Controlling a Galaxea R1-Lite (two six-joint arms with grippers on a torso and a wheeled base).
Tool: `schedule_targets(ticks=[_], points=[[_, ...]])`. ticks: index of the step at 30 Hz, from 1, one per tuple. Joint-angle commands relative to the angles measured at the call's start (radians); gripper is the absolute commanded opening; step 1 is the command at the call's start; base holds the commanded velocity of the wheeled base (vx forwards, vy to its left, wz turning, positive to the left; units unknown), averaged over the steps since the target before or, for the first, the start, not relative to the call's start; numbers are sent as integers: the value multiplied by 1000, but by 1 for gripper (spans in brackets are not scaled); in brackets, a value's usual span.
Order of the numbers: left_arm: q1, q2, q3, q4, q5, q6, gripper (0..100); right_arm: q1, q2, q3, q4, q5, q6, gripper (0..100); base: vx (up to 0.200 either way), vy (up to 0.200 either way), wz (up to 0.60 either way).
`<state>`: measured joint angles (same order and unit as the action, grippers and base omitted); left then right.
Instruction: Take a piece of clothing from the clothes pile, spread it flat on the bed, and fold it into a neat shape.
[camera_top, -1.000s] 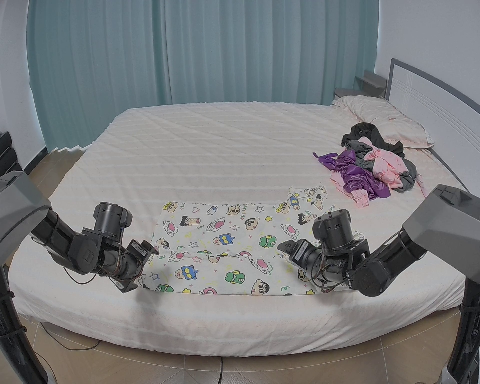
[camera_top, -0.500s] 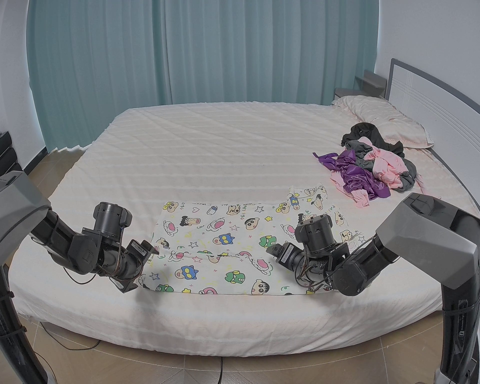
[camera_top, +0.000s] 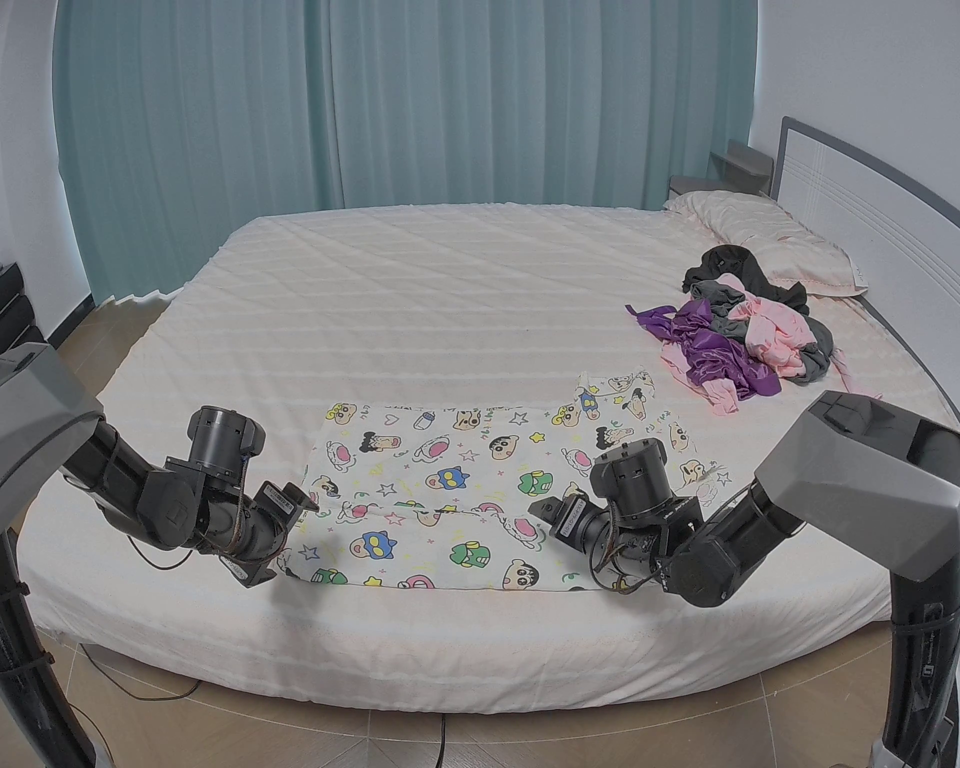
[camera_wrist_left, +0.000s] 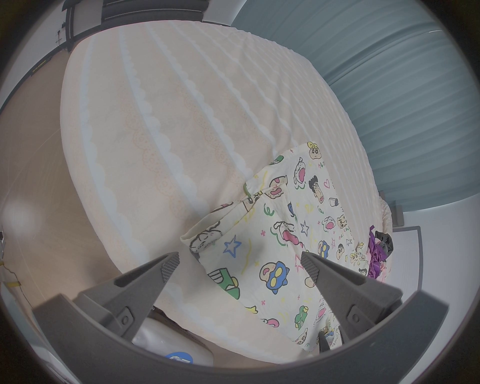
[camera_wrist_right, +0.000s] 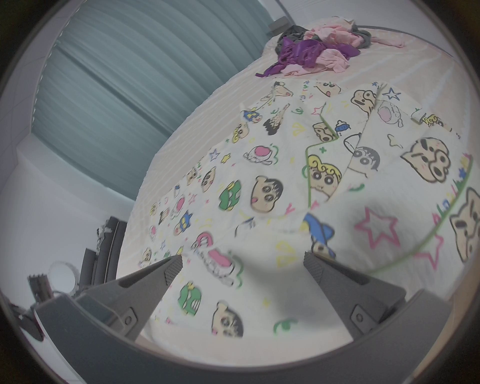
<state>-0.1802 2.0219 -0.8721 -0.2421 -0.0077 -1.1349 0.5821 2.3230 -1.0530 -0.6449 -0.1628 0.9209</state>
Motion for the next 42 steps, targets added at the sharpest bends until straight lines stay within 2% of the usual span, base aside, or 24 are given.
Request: schedule_targets(ticks=[1,7,8,12,21,34,37,42], points=[[1,-2,1,0,0,-2,100,48,-123,107,-19,5,-40,100,0,0,0],[1,-2,2,1,0,-3,100,39,-140,186,-94,-24,-119,100,0,0,0],[-1,0,2,1,0,-3,100,35,-139,231,-159,-37,-128,100,0,0,0],[-1,0,2,1,0,-2,100,-5,-154,301,-257,-41,-162,100,0,0,0],[-1,0,2,1,0,-2,100,-62,-157,400,-326,-40,-166,100,0,0,0],[-8,-9,24,1,-2,4,100,-71,-10,444,-495,-31,-158,100,0,0,0],[-22,-12,28,1,0,6,100,-90,-34,450,-515,-29,-157,100,0,0,0],[-25,-26,35,1,2,12,100,-93,-186,528,-522,-32,-149,100,0,0,0]])
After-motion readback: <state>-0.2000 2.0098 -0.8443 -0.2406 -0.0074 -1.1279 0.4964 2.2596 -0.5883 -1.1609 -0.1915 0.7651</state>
